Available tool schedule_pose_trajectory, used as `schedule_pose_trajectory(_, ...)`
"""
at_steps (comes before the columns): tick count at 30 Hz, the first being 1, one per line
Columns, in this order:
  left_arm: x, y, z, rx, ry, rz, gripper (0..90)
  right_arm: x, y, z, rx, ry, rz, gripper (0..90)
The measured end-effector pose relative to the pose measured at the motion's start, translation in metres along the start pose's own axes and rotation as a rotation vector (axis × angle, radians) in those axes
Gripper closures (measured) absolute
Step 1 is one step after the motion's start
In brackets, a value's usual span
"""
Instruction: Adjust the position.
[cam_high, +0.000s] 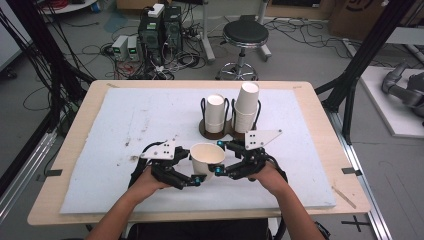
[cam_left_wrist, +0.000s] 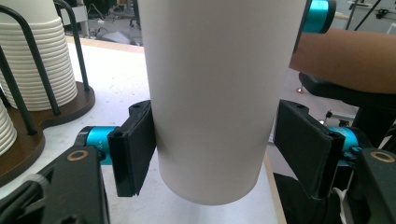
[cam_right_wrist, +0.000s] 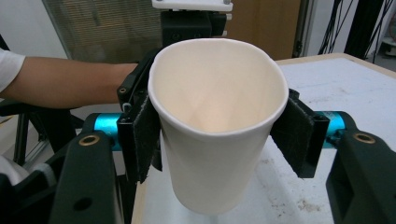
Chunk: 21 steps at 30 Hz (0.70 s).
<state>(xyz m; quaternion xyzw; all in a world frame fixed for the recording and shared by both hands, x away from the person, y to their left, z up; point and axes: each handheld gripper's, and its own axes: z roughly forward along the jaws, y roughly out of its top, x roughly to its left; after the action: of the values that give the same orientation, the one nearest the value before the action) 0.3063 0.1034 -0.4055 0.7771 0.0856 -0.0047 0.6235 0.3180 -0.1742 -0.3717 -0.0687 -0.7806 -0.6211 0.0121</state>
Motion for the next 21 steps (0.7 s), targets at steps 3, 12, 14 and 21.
schedule_pose_trajectory(3,0.000,0.000,0.000,0.003,-0.008,0.017,35.8,0.001,0.000,0.000,0.005,0.014,0.007,38.1)
schedule_pose_trajectory(12,0.000,0.001,-0.003,-0.038,-0.017,0.016,35.4,0.003,0.000,0.003,-0.047,0.016,0.038,20.3)
schedule_pose_trajectory(14,-0.001,0.001,-0.003,-0.039,-0.017,0.017,35.4,0.003,-0.001,0.005,-0.047,0.017,0.049,20.3)
schedule_pose_trajectory(21,-0.002,0.002,0.000,-0.031,-0.024,0.018,35.3,0.004,-0.001,0.010,-0.049,0.023,0.045,20.5)
